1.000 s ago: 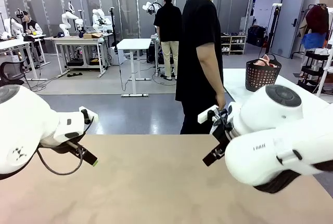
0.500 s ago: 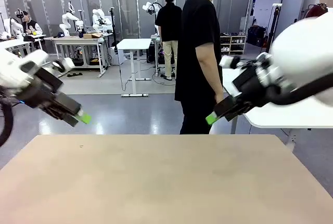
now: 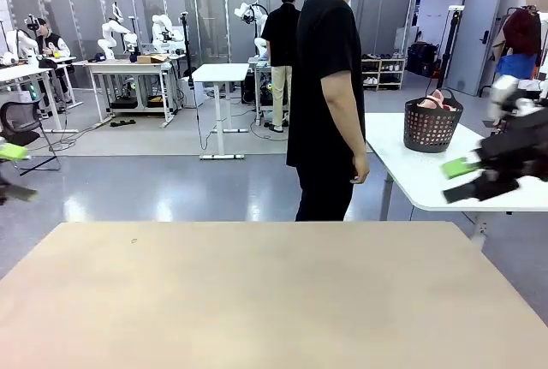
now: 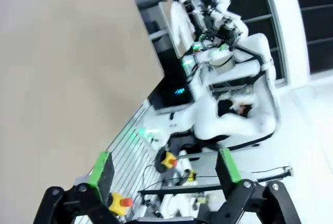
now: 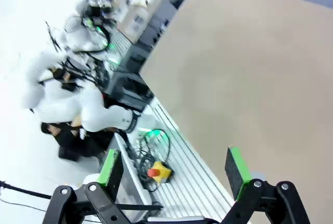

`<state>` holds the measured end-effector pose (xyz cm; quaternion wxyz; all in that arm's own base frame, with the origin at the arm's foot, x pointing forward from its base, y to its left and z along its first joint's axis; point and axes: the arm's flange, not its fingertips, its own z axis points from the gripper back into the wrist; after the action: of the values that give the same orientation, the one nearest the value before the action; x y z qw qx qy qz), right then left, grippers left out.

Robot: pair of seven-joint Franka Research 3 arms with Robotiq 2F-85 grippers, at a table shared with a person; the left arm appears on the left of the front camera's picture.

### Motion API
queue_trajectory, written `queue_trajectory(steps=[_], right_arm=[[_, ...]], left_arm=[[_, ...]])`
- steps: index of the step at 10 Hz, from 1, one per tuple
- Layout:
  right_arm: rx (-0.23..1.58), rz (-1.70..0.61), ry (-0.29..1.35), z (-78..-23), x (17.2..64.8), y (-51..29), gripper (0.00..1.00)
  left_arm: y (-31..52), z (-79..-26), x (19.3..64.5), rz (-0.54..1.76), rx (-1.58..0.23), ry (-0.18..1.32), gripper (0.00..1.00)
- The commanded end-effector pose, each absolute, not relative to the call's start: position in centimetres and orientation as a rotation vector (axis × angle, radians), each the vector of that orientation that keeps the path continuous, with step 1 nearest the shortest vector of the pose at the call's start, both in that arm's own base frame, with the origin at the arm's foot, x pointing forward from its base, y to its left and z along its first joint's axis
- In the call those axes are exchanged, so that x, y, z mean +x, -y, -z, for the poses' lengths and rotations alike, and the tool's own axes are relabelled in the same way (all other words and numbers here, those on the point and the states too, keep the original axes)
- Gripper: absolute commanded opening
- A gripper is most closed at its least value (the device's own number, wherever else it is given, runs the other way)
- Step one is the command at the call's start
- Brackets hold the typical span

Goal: Fold the towel.
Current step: Grab the top end of the 100 cm Hotel Towel extended by the human.

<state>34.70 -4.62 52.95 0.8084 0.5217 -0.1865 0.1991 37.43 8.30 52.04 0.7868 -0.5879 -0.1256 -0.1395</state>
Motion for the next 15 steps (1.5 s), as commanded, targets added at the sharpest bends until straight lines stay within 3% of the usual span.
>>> queue_trajectory(steps=[1, 2, 5, 9, 10, 15], right_arm=[[1.216, -0.311, 0.470, -51.8, 33.6, 9.8, 1.00], [1.248, -0.255, 0.509, -51.6, 32.4, 12.5, 1.00], [1.280, -0.162, 0.592, -51.7, 29.6, 18.1, 1.00], [1.241, -0.127, 0.628, -51.6, 28.4, 18.9, 1.00], [1.269, -0.109, 0.610, -51.5, 28.0, 19.8, 1.00], [1.269, -0.109, 0.610, -51.5, 28.0, 19.8, 1.00]], left_arm=[[-13.2, -50.7, 37.2, 0.282, -1.344, 0.393, 1.00], [-16.4, -50.3, 35.9, 0.274, -1.413, 0.485, 1.00], [-23.3, -49.3, 32.5, 0.148, -1.386, 0.556, 1.00], [-25.4, -48.9, 31.3, 0.059, -1.368, 0.660, 1.00], [-25.5, -48.0, 30.4, 0.055, -1.365, 0.580, 1.00], [-25.5, -48.0, 30.4, 0.055, -1.365, 0.580, 1.00]])
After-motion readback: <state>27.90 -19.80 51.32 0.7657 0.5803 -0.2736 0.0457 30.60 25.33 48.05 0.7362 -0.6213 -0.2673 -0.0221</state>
